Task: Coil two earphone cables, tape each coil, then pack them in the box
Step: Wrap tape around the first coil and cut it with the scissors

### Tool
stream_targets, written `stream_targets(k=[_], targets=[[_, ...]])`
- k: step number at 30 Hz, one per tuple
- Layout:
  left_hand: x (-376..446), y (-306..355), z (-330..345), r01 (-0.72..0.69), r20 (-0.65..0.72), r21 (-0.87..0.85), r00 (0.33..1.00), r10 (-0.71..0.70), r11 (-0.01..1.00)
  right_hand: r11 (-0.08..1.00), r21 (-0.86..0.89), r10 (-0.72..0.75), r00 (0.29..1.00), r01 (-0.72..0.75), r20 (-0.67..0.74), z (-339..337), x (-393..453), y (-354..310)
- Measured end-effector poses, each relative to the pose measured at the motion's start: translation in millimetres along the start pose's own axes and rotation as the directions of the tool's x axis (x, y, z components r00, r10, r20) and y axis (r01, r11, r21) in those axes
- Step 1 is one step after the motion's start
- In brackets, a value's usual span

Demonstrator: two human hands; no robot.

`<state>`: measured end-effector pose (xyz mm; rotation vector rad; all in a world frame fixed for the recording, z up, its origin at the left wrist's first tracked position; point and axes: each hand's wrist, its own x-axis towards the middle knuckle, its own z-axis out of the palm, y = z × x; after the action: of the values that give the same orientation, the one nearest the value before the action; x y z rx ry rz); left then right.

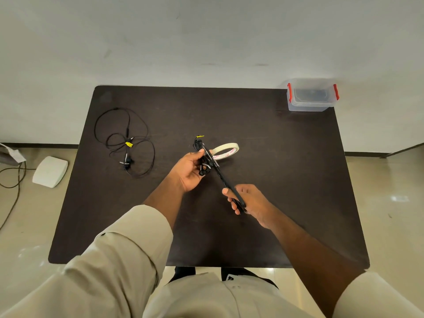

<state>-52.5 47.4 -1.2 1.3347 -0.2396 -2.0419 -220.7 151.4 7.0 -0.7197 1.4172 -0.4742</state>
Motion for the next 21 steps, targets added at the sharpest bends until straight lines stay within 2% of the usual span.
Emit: stream_targets(k=[7, 15, 19, 21], targets=[[4, 1, -3, 0.007, 0.008, -0.04, 1.0, -0.007, 0.999, 0.983, -0.174, -0.074, 0.991, 0.054, -0.111, 0, 8, 9], [6, 0, -4, 0.01, 0.051, -0.085, 0.999, -0.006, 0.996, 0.993, -0.109, -0.061, 0.992, 0.049, -0.112, -1, 10, 11], [5, 5, -7, 0.06, 0.025, -0.115, 0.998, -0.057, 0.992, 0.993, 0.016, -0.118, 0.988, 0.12, -0.098, -7, 5, 11], [5, 8, -7, 0.071, 0.01, -0.115, 0.997, -0.07, 0.991, 0.984, 0.056, -0.157, 0.974, 0.169, -0.163, -13, 6, 6]])
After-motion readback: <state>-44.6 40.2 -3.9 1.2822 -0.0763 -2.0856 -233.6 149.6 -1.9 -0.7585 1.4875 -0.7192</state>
